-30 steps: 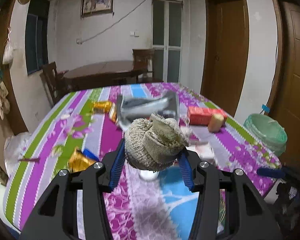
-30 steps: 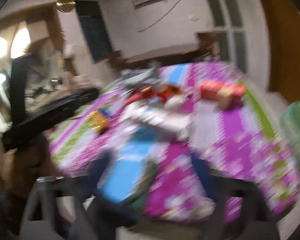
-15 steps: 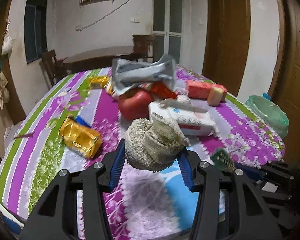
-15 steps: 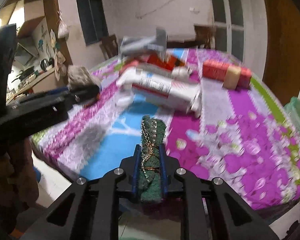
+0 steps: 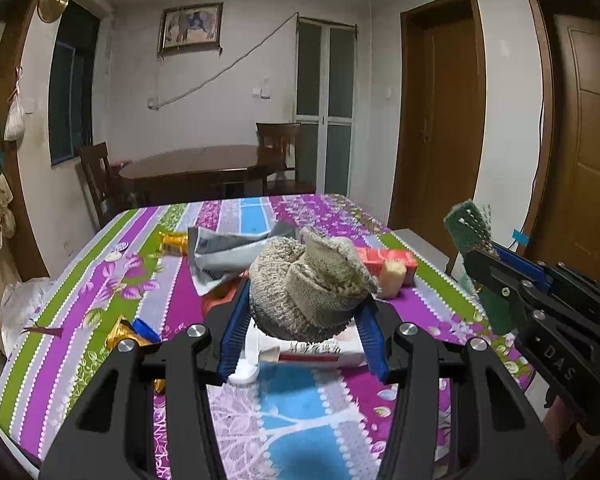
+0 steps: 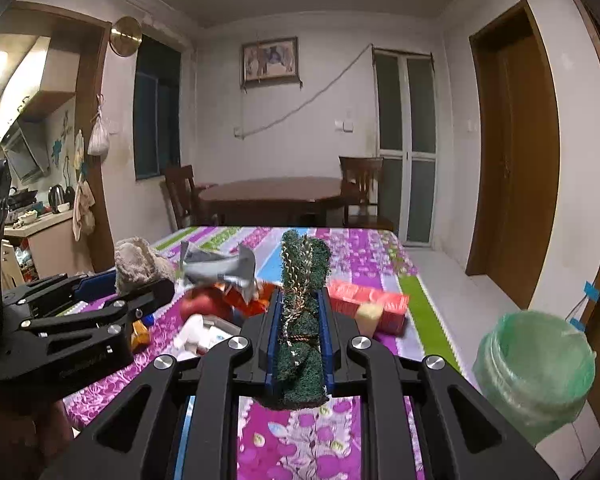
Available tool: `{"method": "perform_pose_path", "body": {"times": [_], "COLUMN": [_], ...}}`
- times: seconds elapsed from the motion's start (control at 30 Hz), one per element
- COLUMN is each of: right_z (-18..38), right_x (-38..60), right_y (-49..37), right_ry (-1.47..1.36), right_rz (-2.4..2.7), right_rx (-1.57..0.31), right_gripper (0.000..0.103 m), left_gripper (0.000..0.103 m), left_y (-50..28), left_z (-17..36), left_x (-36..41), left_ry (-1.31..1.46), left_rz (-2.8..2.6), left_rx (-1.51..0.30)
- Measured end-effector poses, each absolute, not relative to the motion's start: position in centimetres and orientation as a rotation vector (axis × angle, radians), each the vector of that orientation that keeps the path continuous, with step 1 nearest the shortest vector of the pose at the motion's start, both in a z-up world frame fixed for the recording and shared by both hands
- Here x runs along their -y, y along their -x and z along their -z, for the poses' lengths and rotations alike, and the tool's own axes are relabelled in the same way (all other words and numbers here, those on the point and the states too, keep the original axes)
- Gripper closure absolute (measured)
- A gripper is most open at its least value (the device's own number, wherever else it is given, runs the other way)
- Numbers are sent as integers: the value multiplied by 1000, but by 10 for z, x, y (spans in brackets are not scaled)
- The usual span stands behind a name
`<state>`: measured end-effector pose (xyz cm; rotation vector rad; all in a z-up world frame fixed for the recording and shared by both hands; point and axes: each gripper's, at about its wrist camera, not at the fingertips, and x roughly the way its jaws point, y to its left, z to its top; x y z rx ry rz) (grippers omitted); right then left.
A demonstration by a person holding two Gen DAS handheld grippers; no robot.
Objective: Collect trash
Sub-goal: 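Lift both held items and carry them over the green trash bin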
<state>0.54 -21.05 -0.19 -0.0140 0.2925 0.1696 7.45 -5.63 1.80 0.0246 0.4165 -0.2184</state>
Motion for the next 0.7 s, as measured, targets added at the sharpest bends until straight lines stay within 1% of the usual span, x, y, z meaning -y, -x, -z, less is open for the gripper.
{"method": "perform_pose_path", "body": {"times": [0.13, 0.37, 0.53, 0.7], "right_z": [-12, -43, -55, -46], "right_x": [227, 323, 411, 505], "right_y": [-3, -7, -22, -45], "right_ry": [20, 13, -10, -95], "right_rz": [-144, 41, 164, 220], "right_rx": [-278, -278, -361, -480], "right_gripper": [85, 85, 85, 85], "left_gripper": [55, 55, 55, 55], "left_y": [-81, -106, -136, -164], "left_z": [-27, -49, -57, -44], "left_x": [71, 138, 214, 288], "left_ry": [-25, -49, -69, -100], "left_rz": [247, 385, 536, 676], "left_rx": [-408, -387, -434, -531]}}
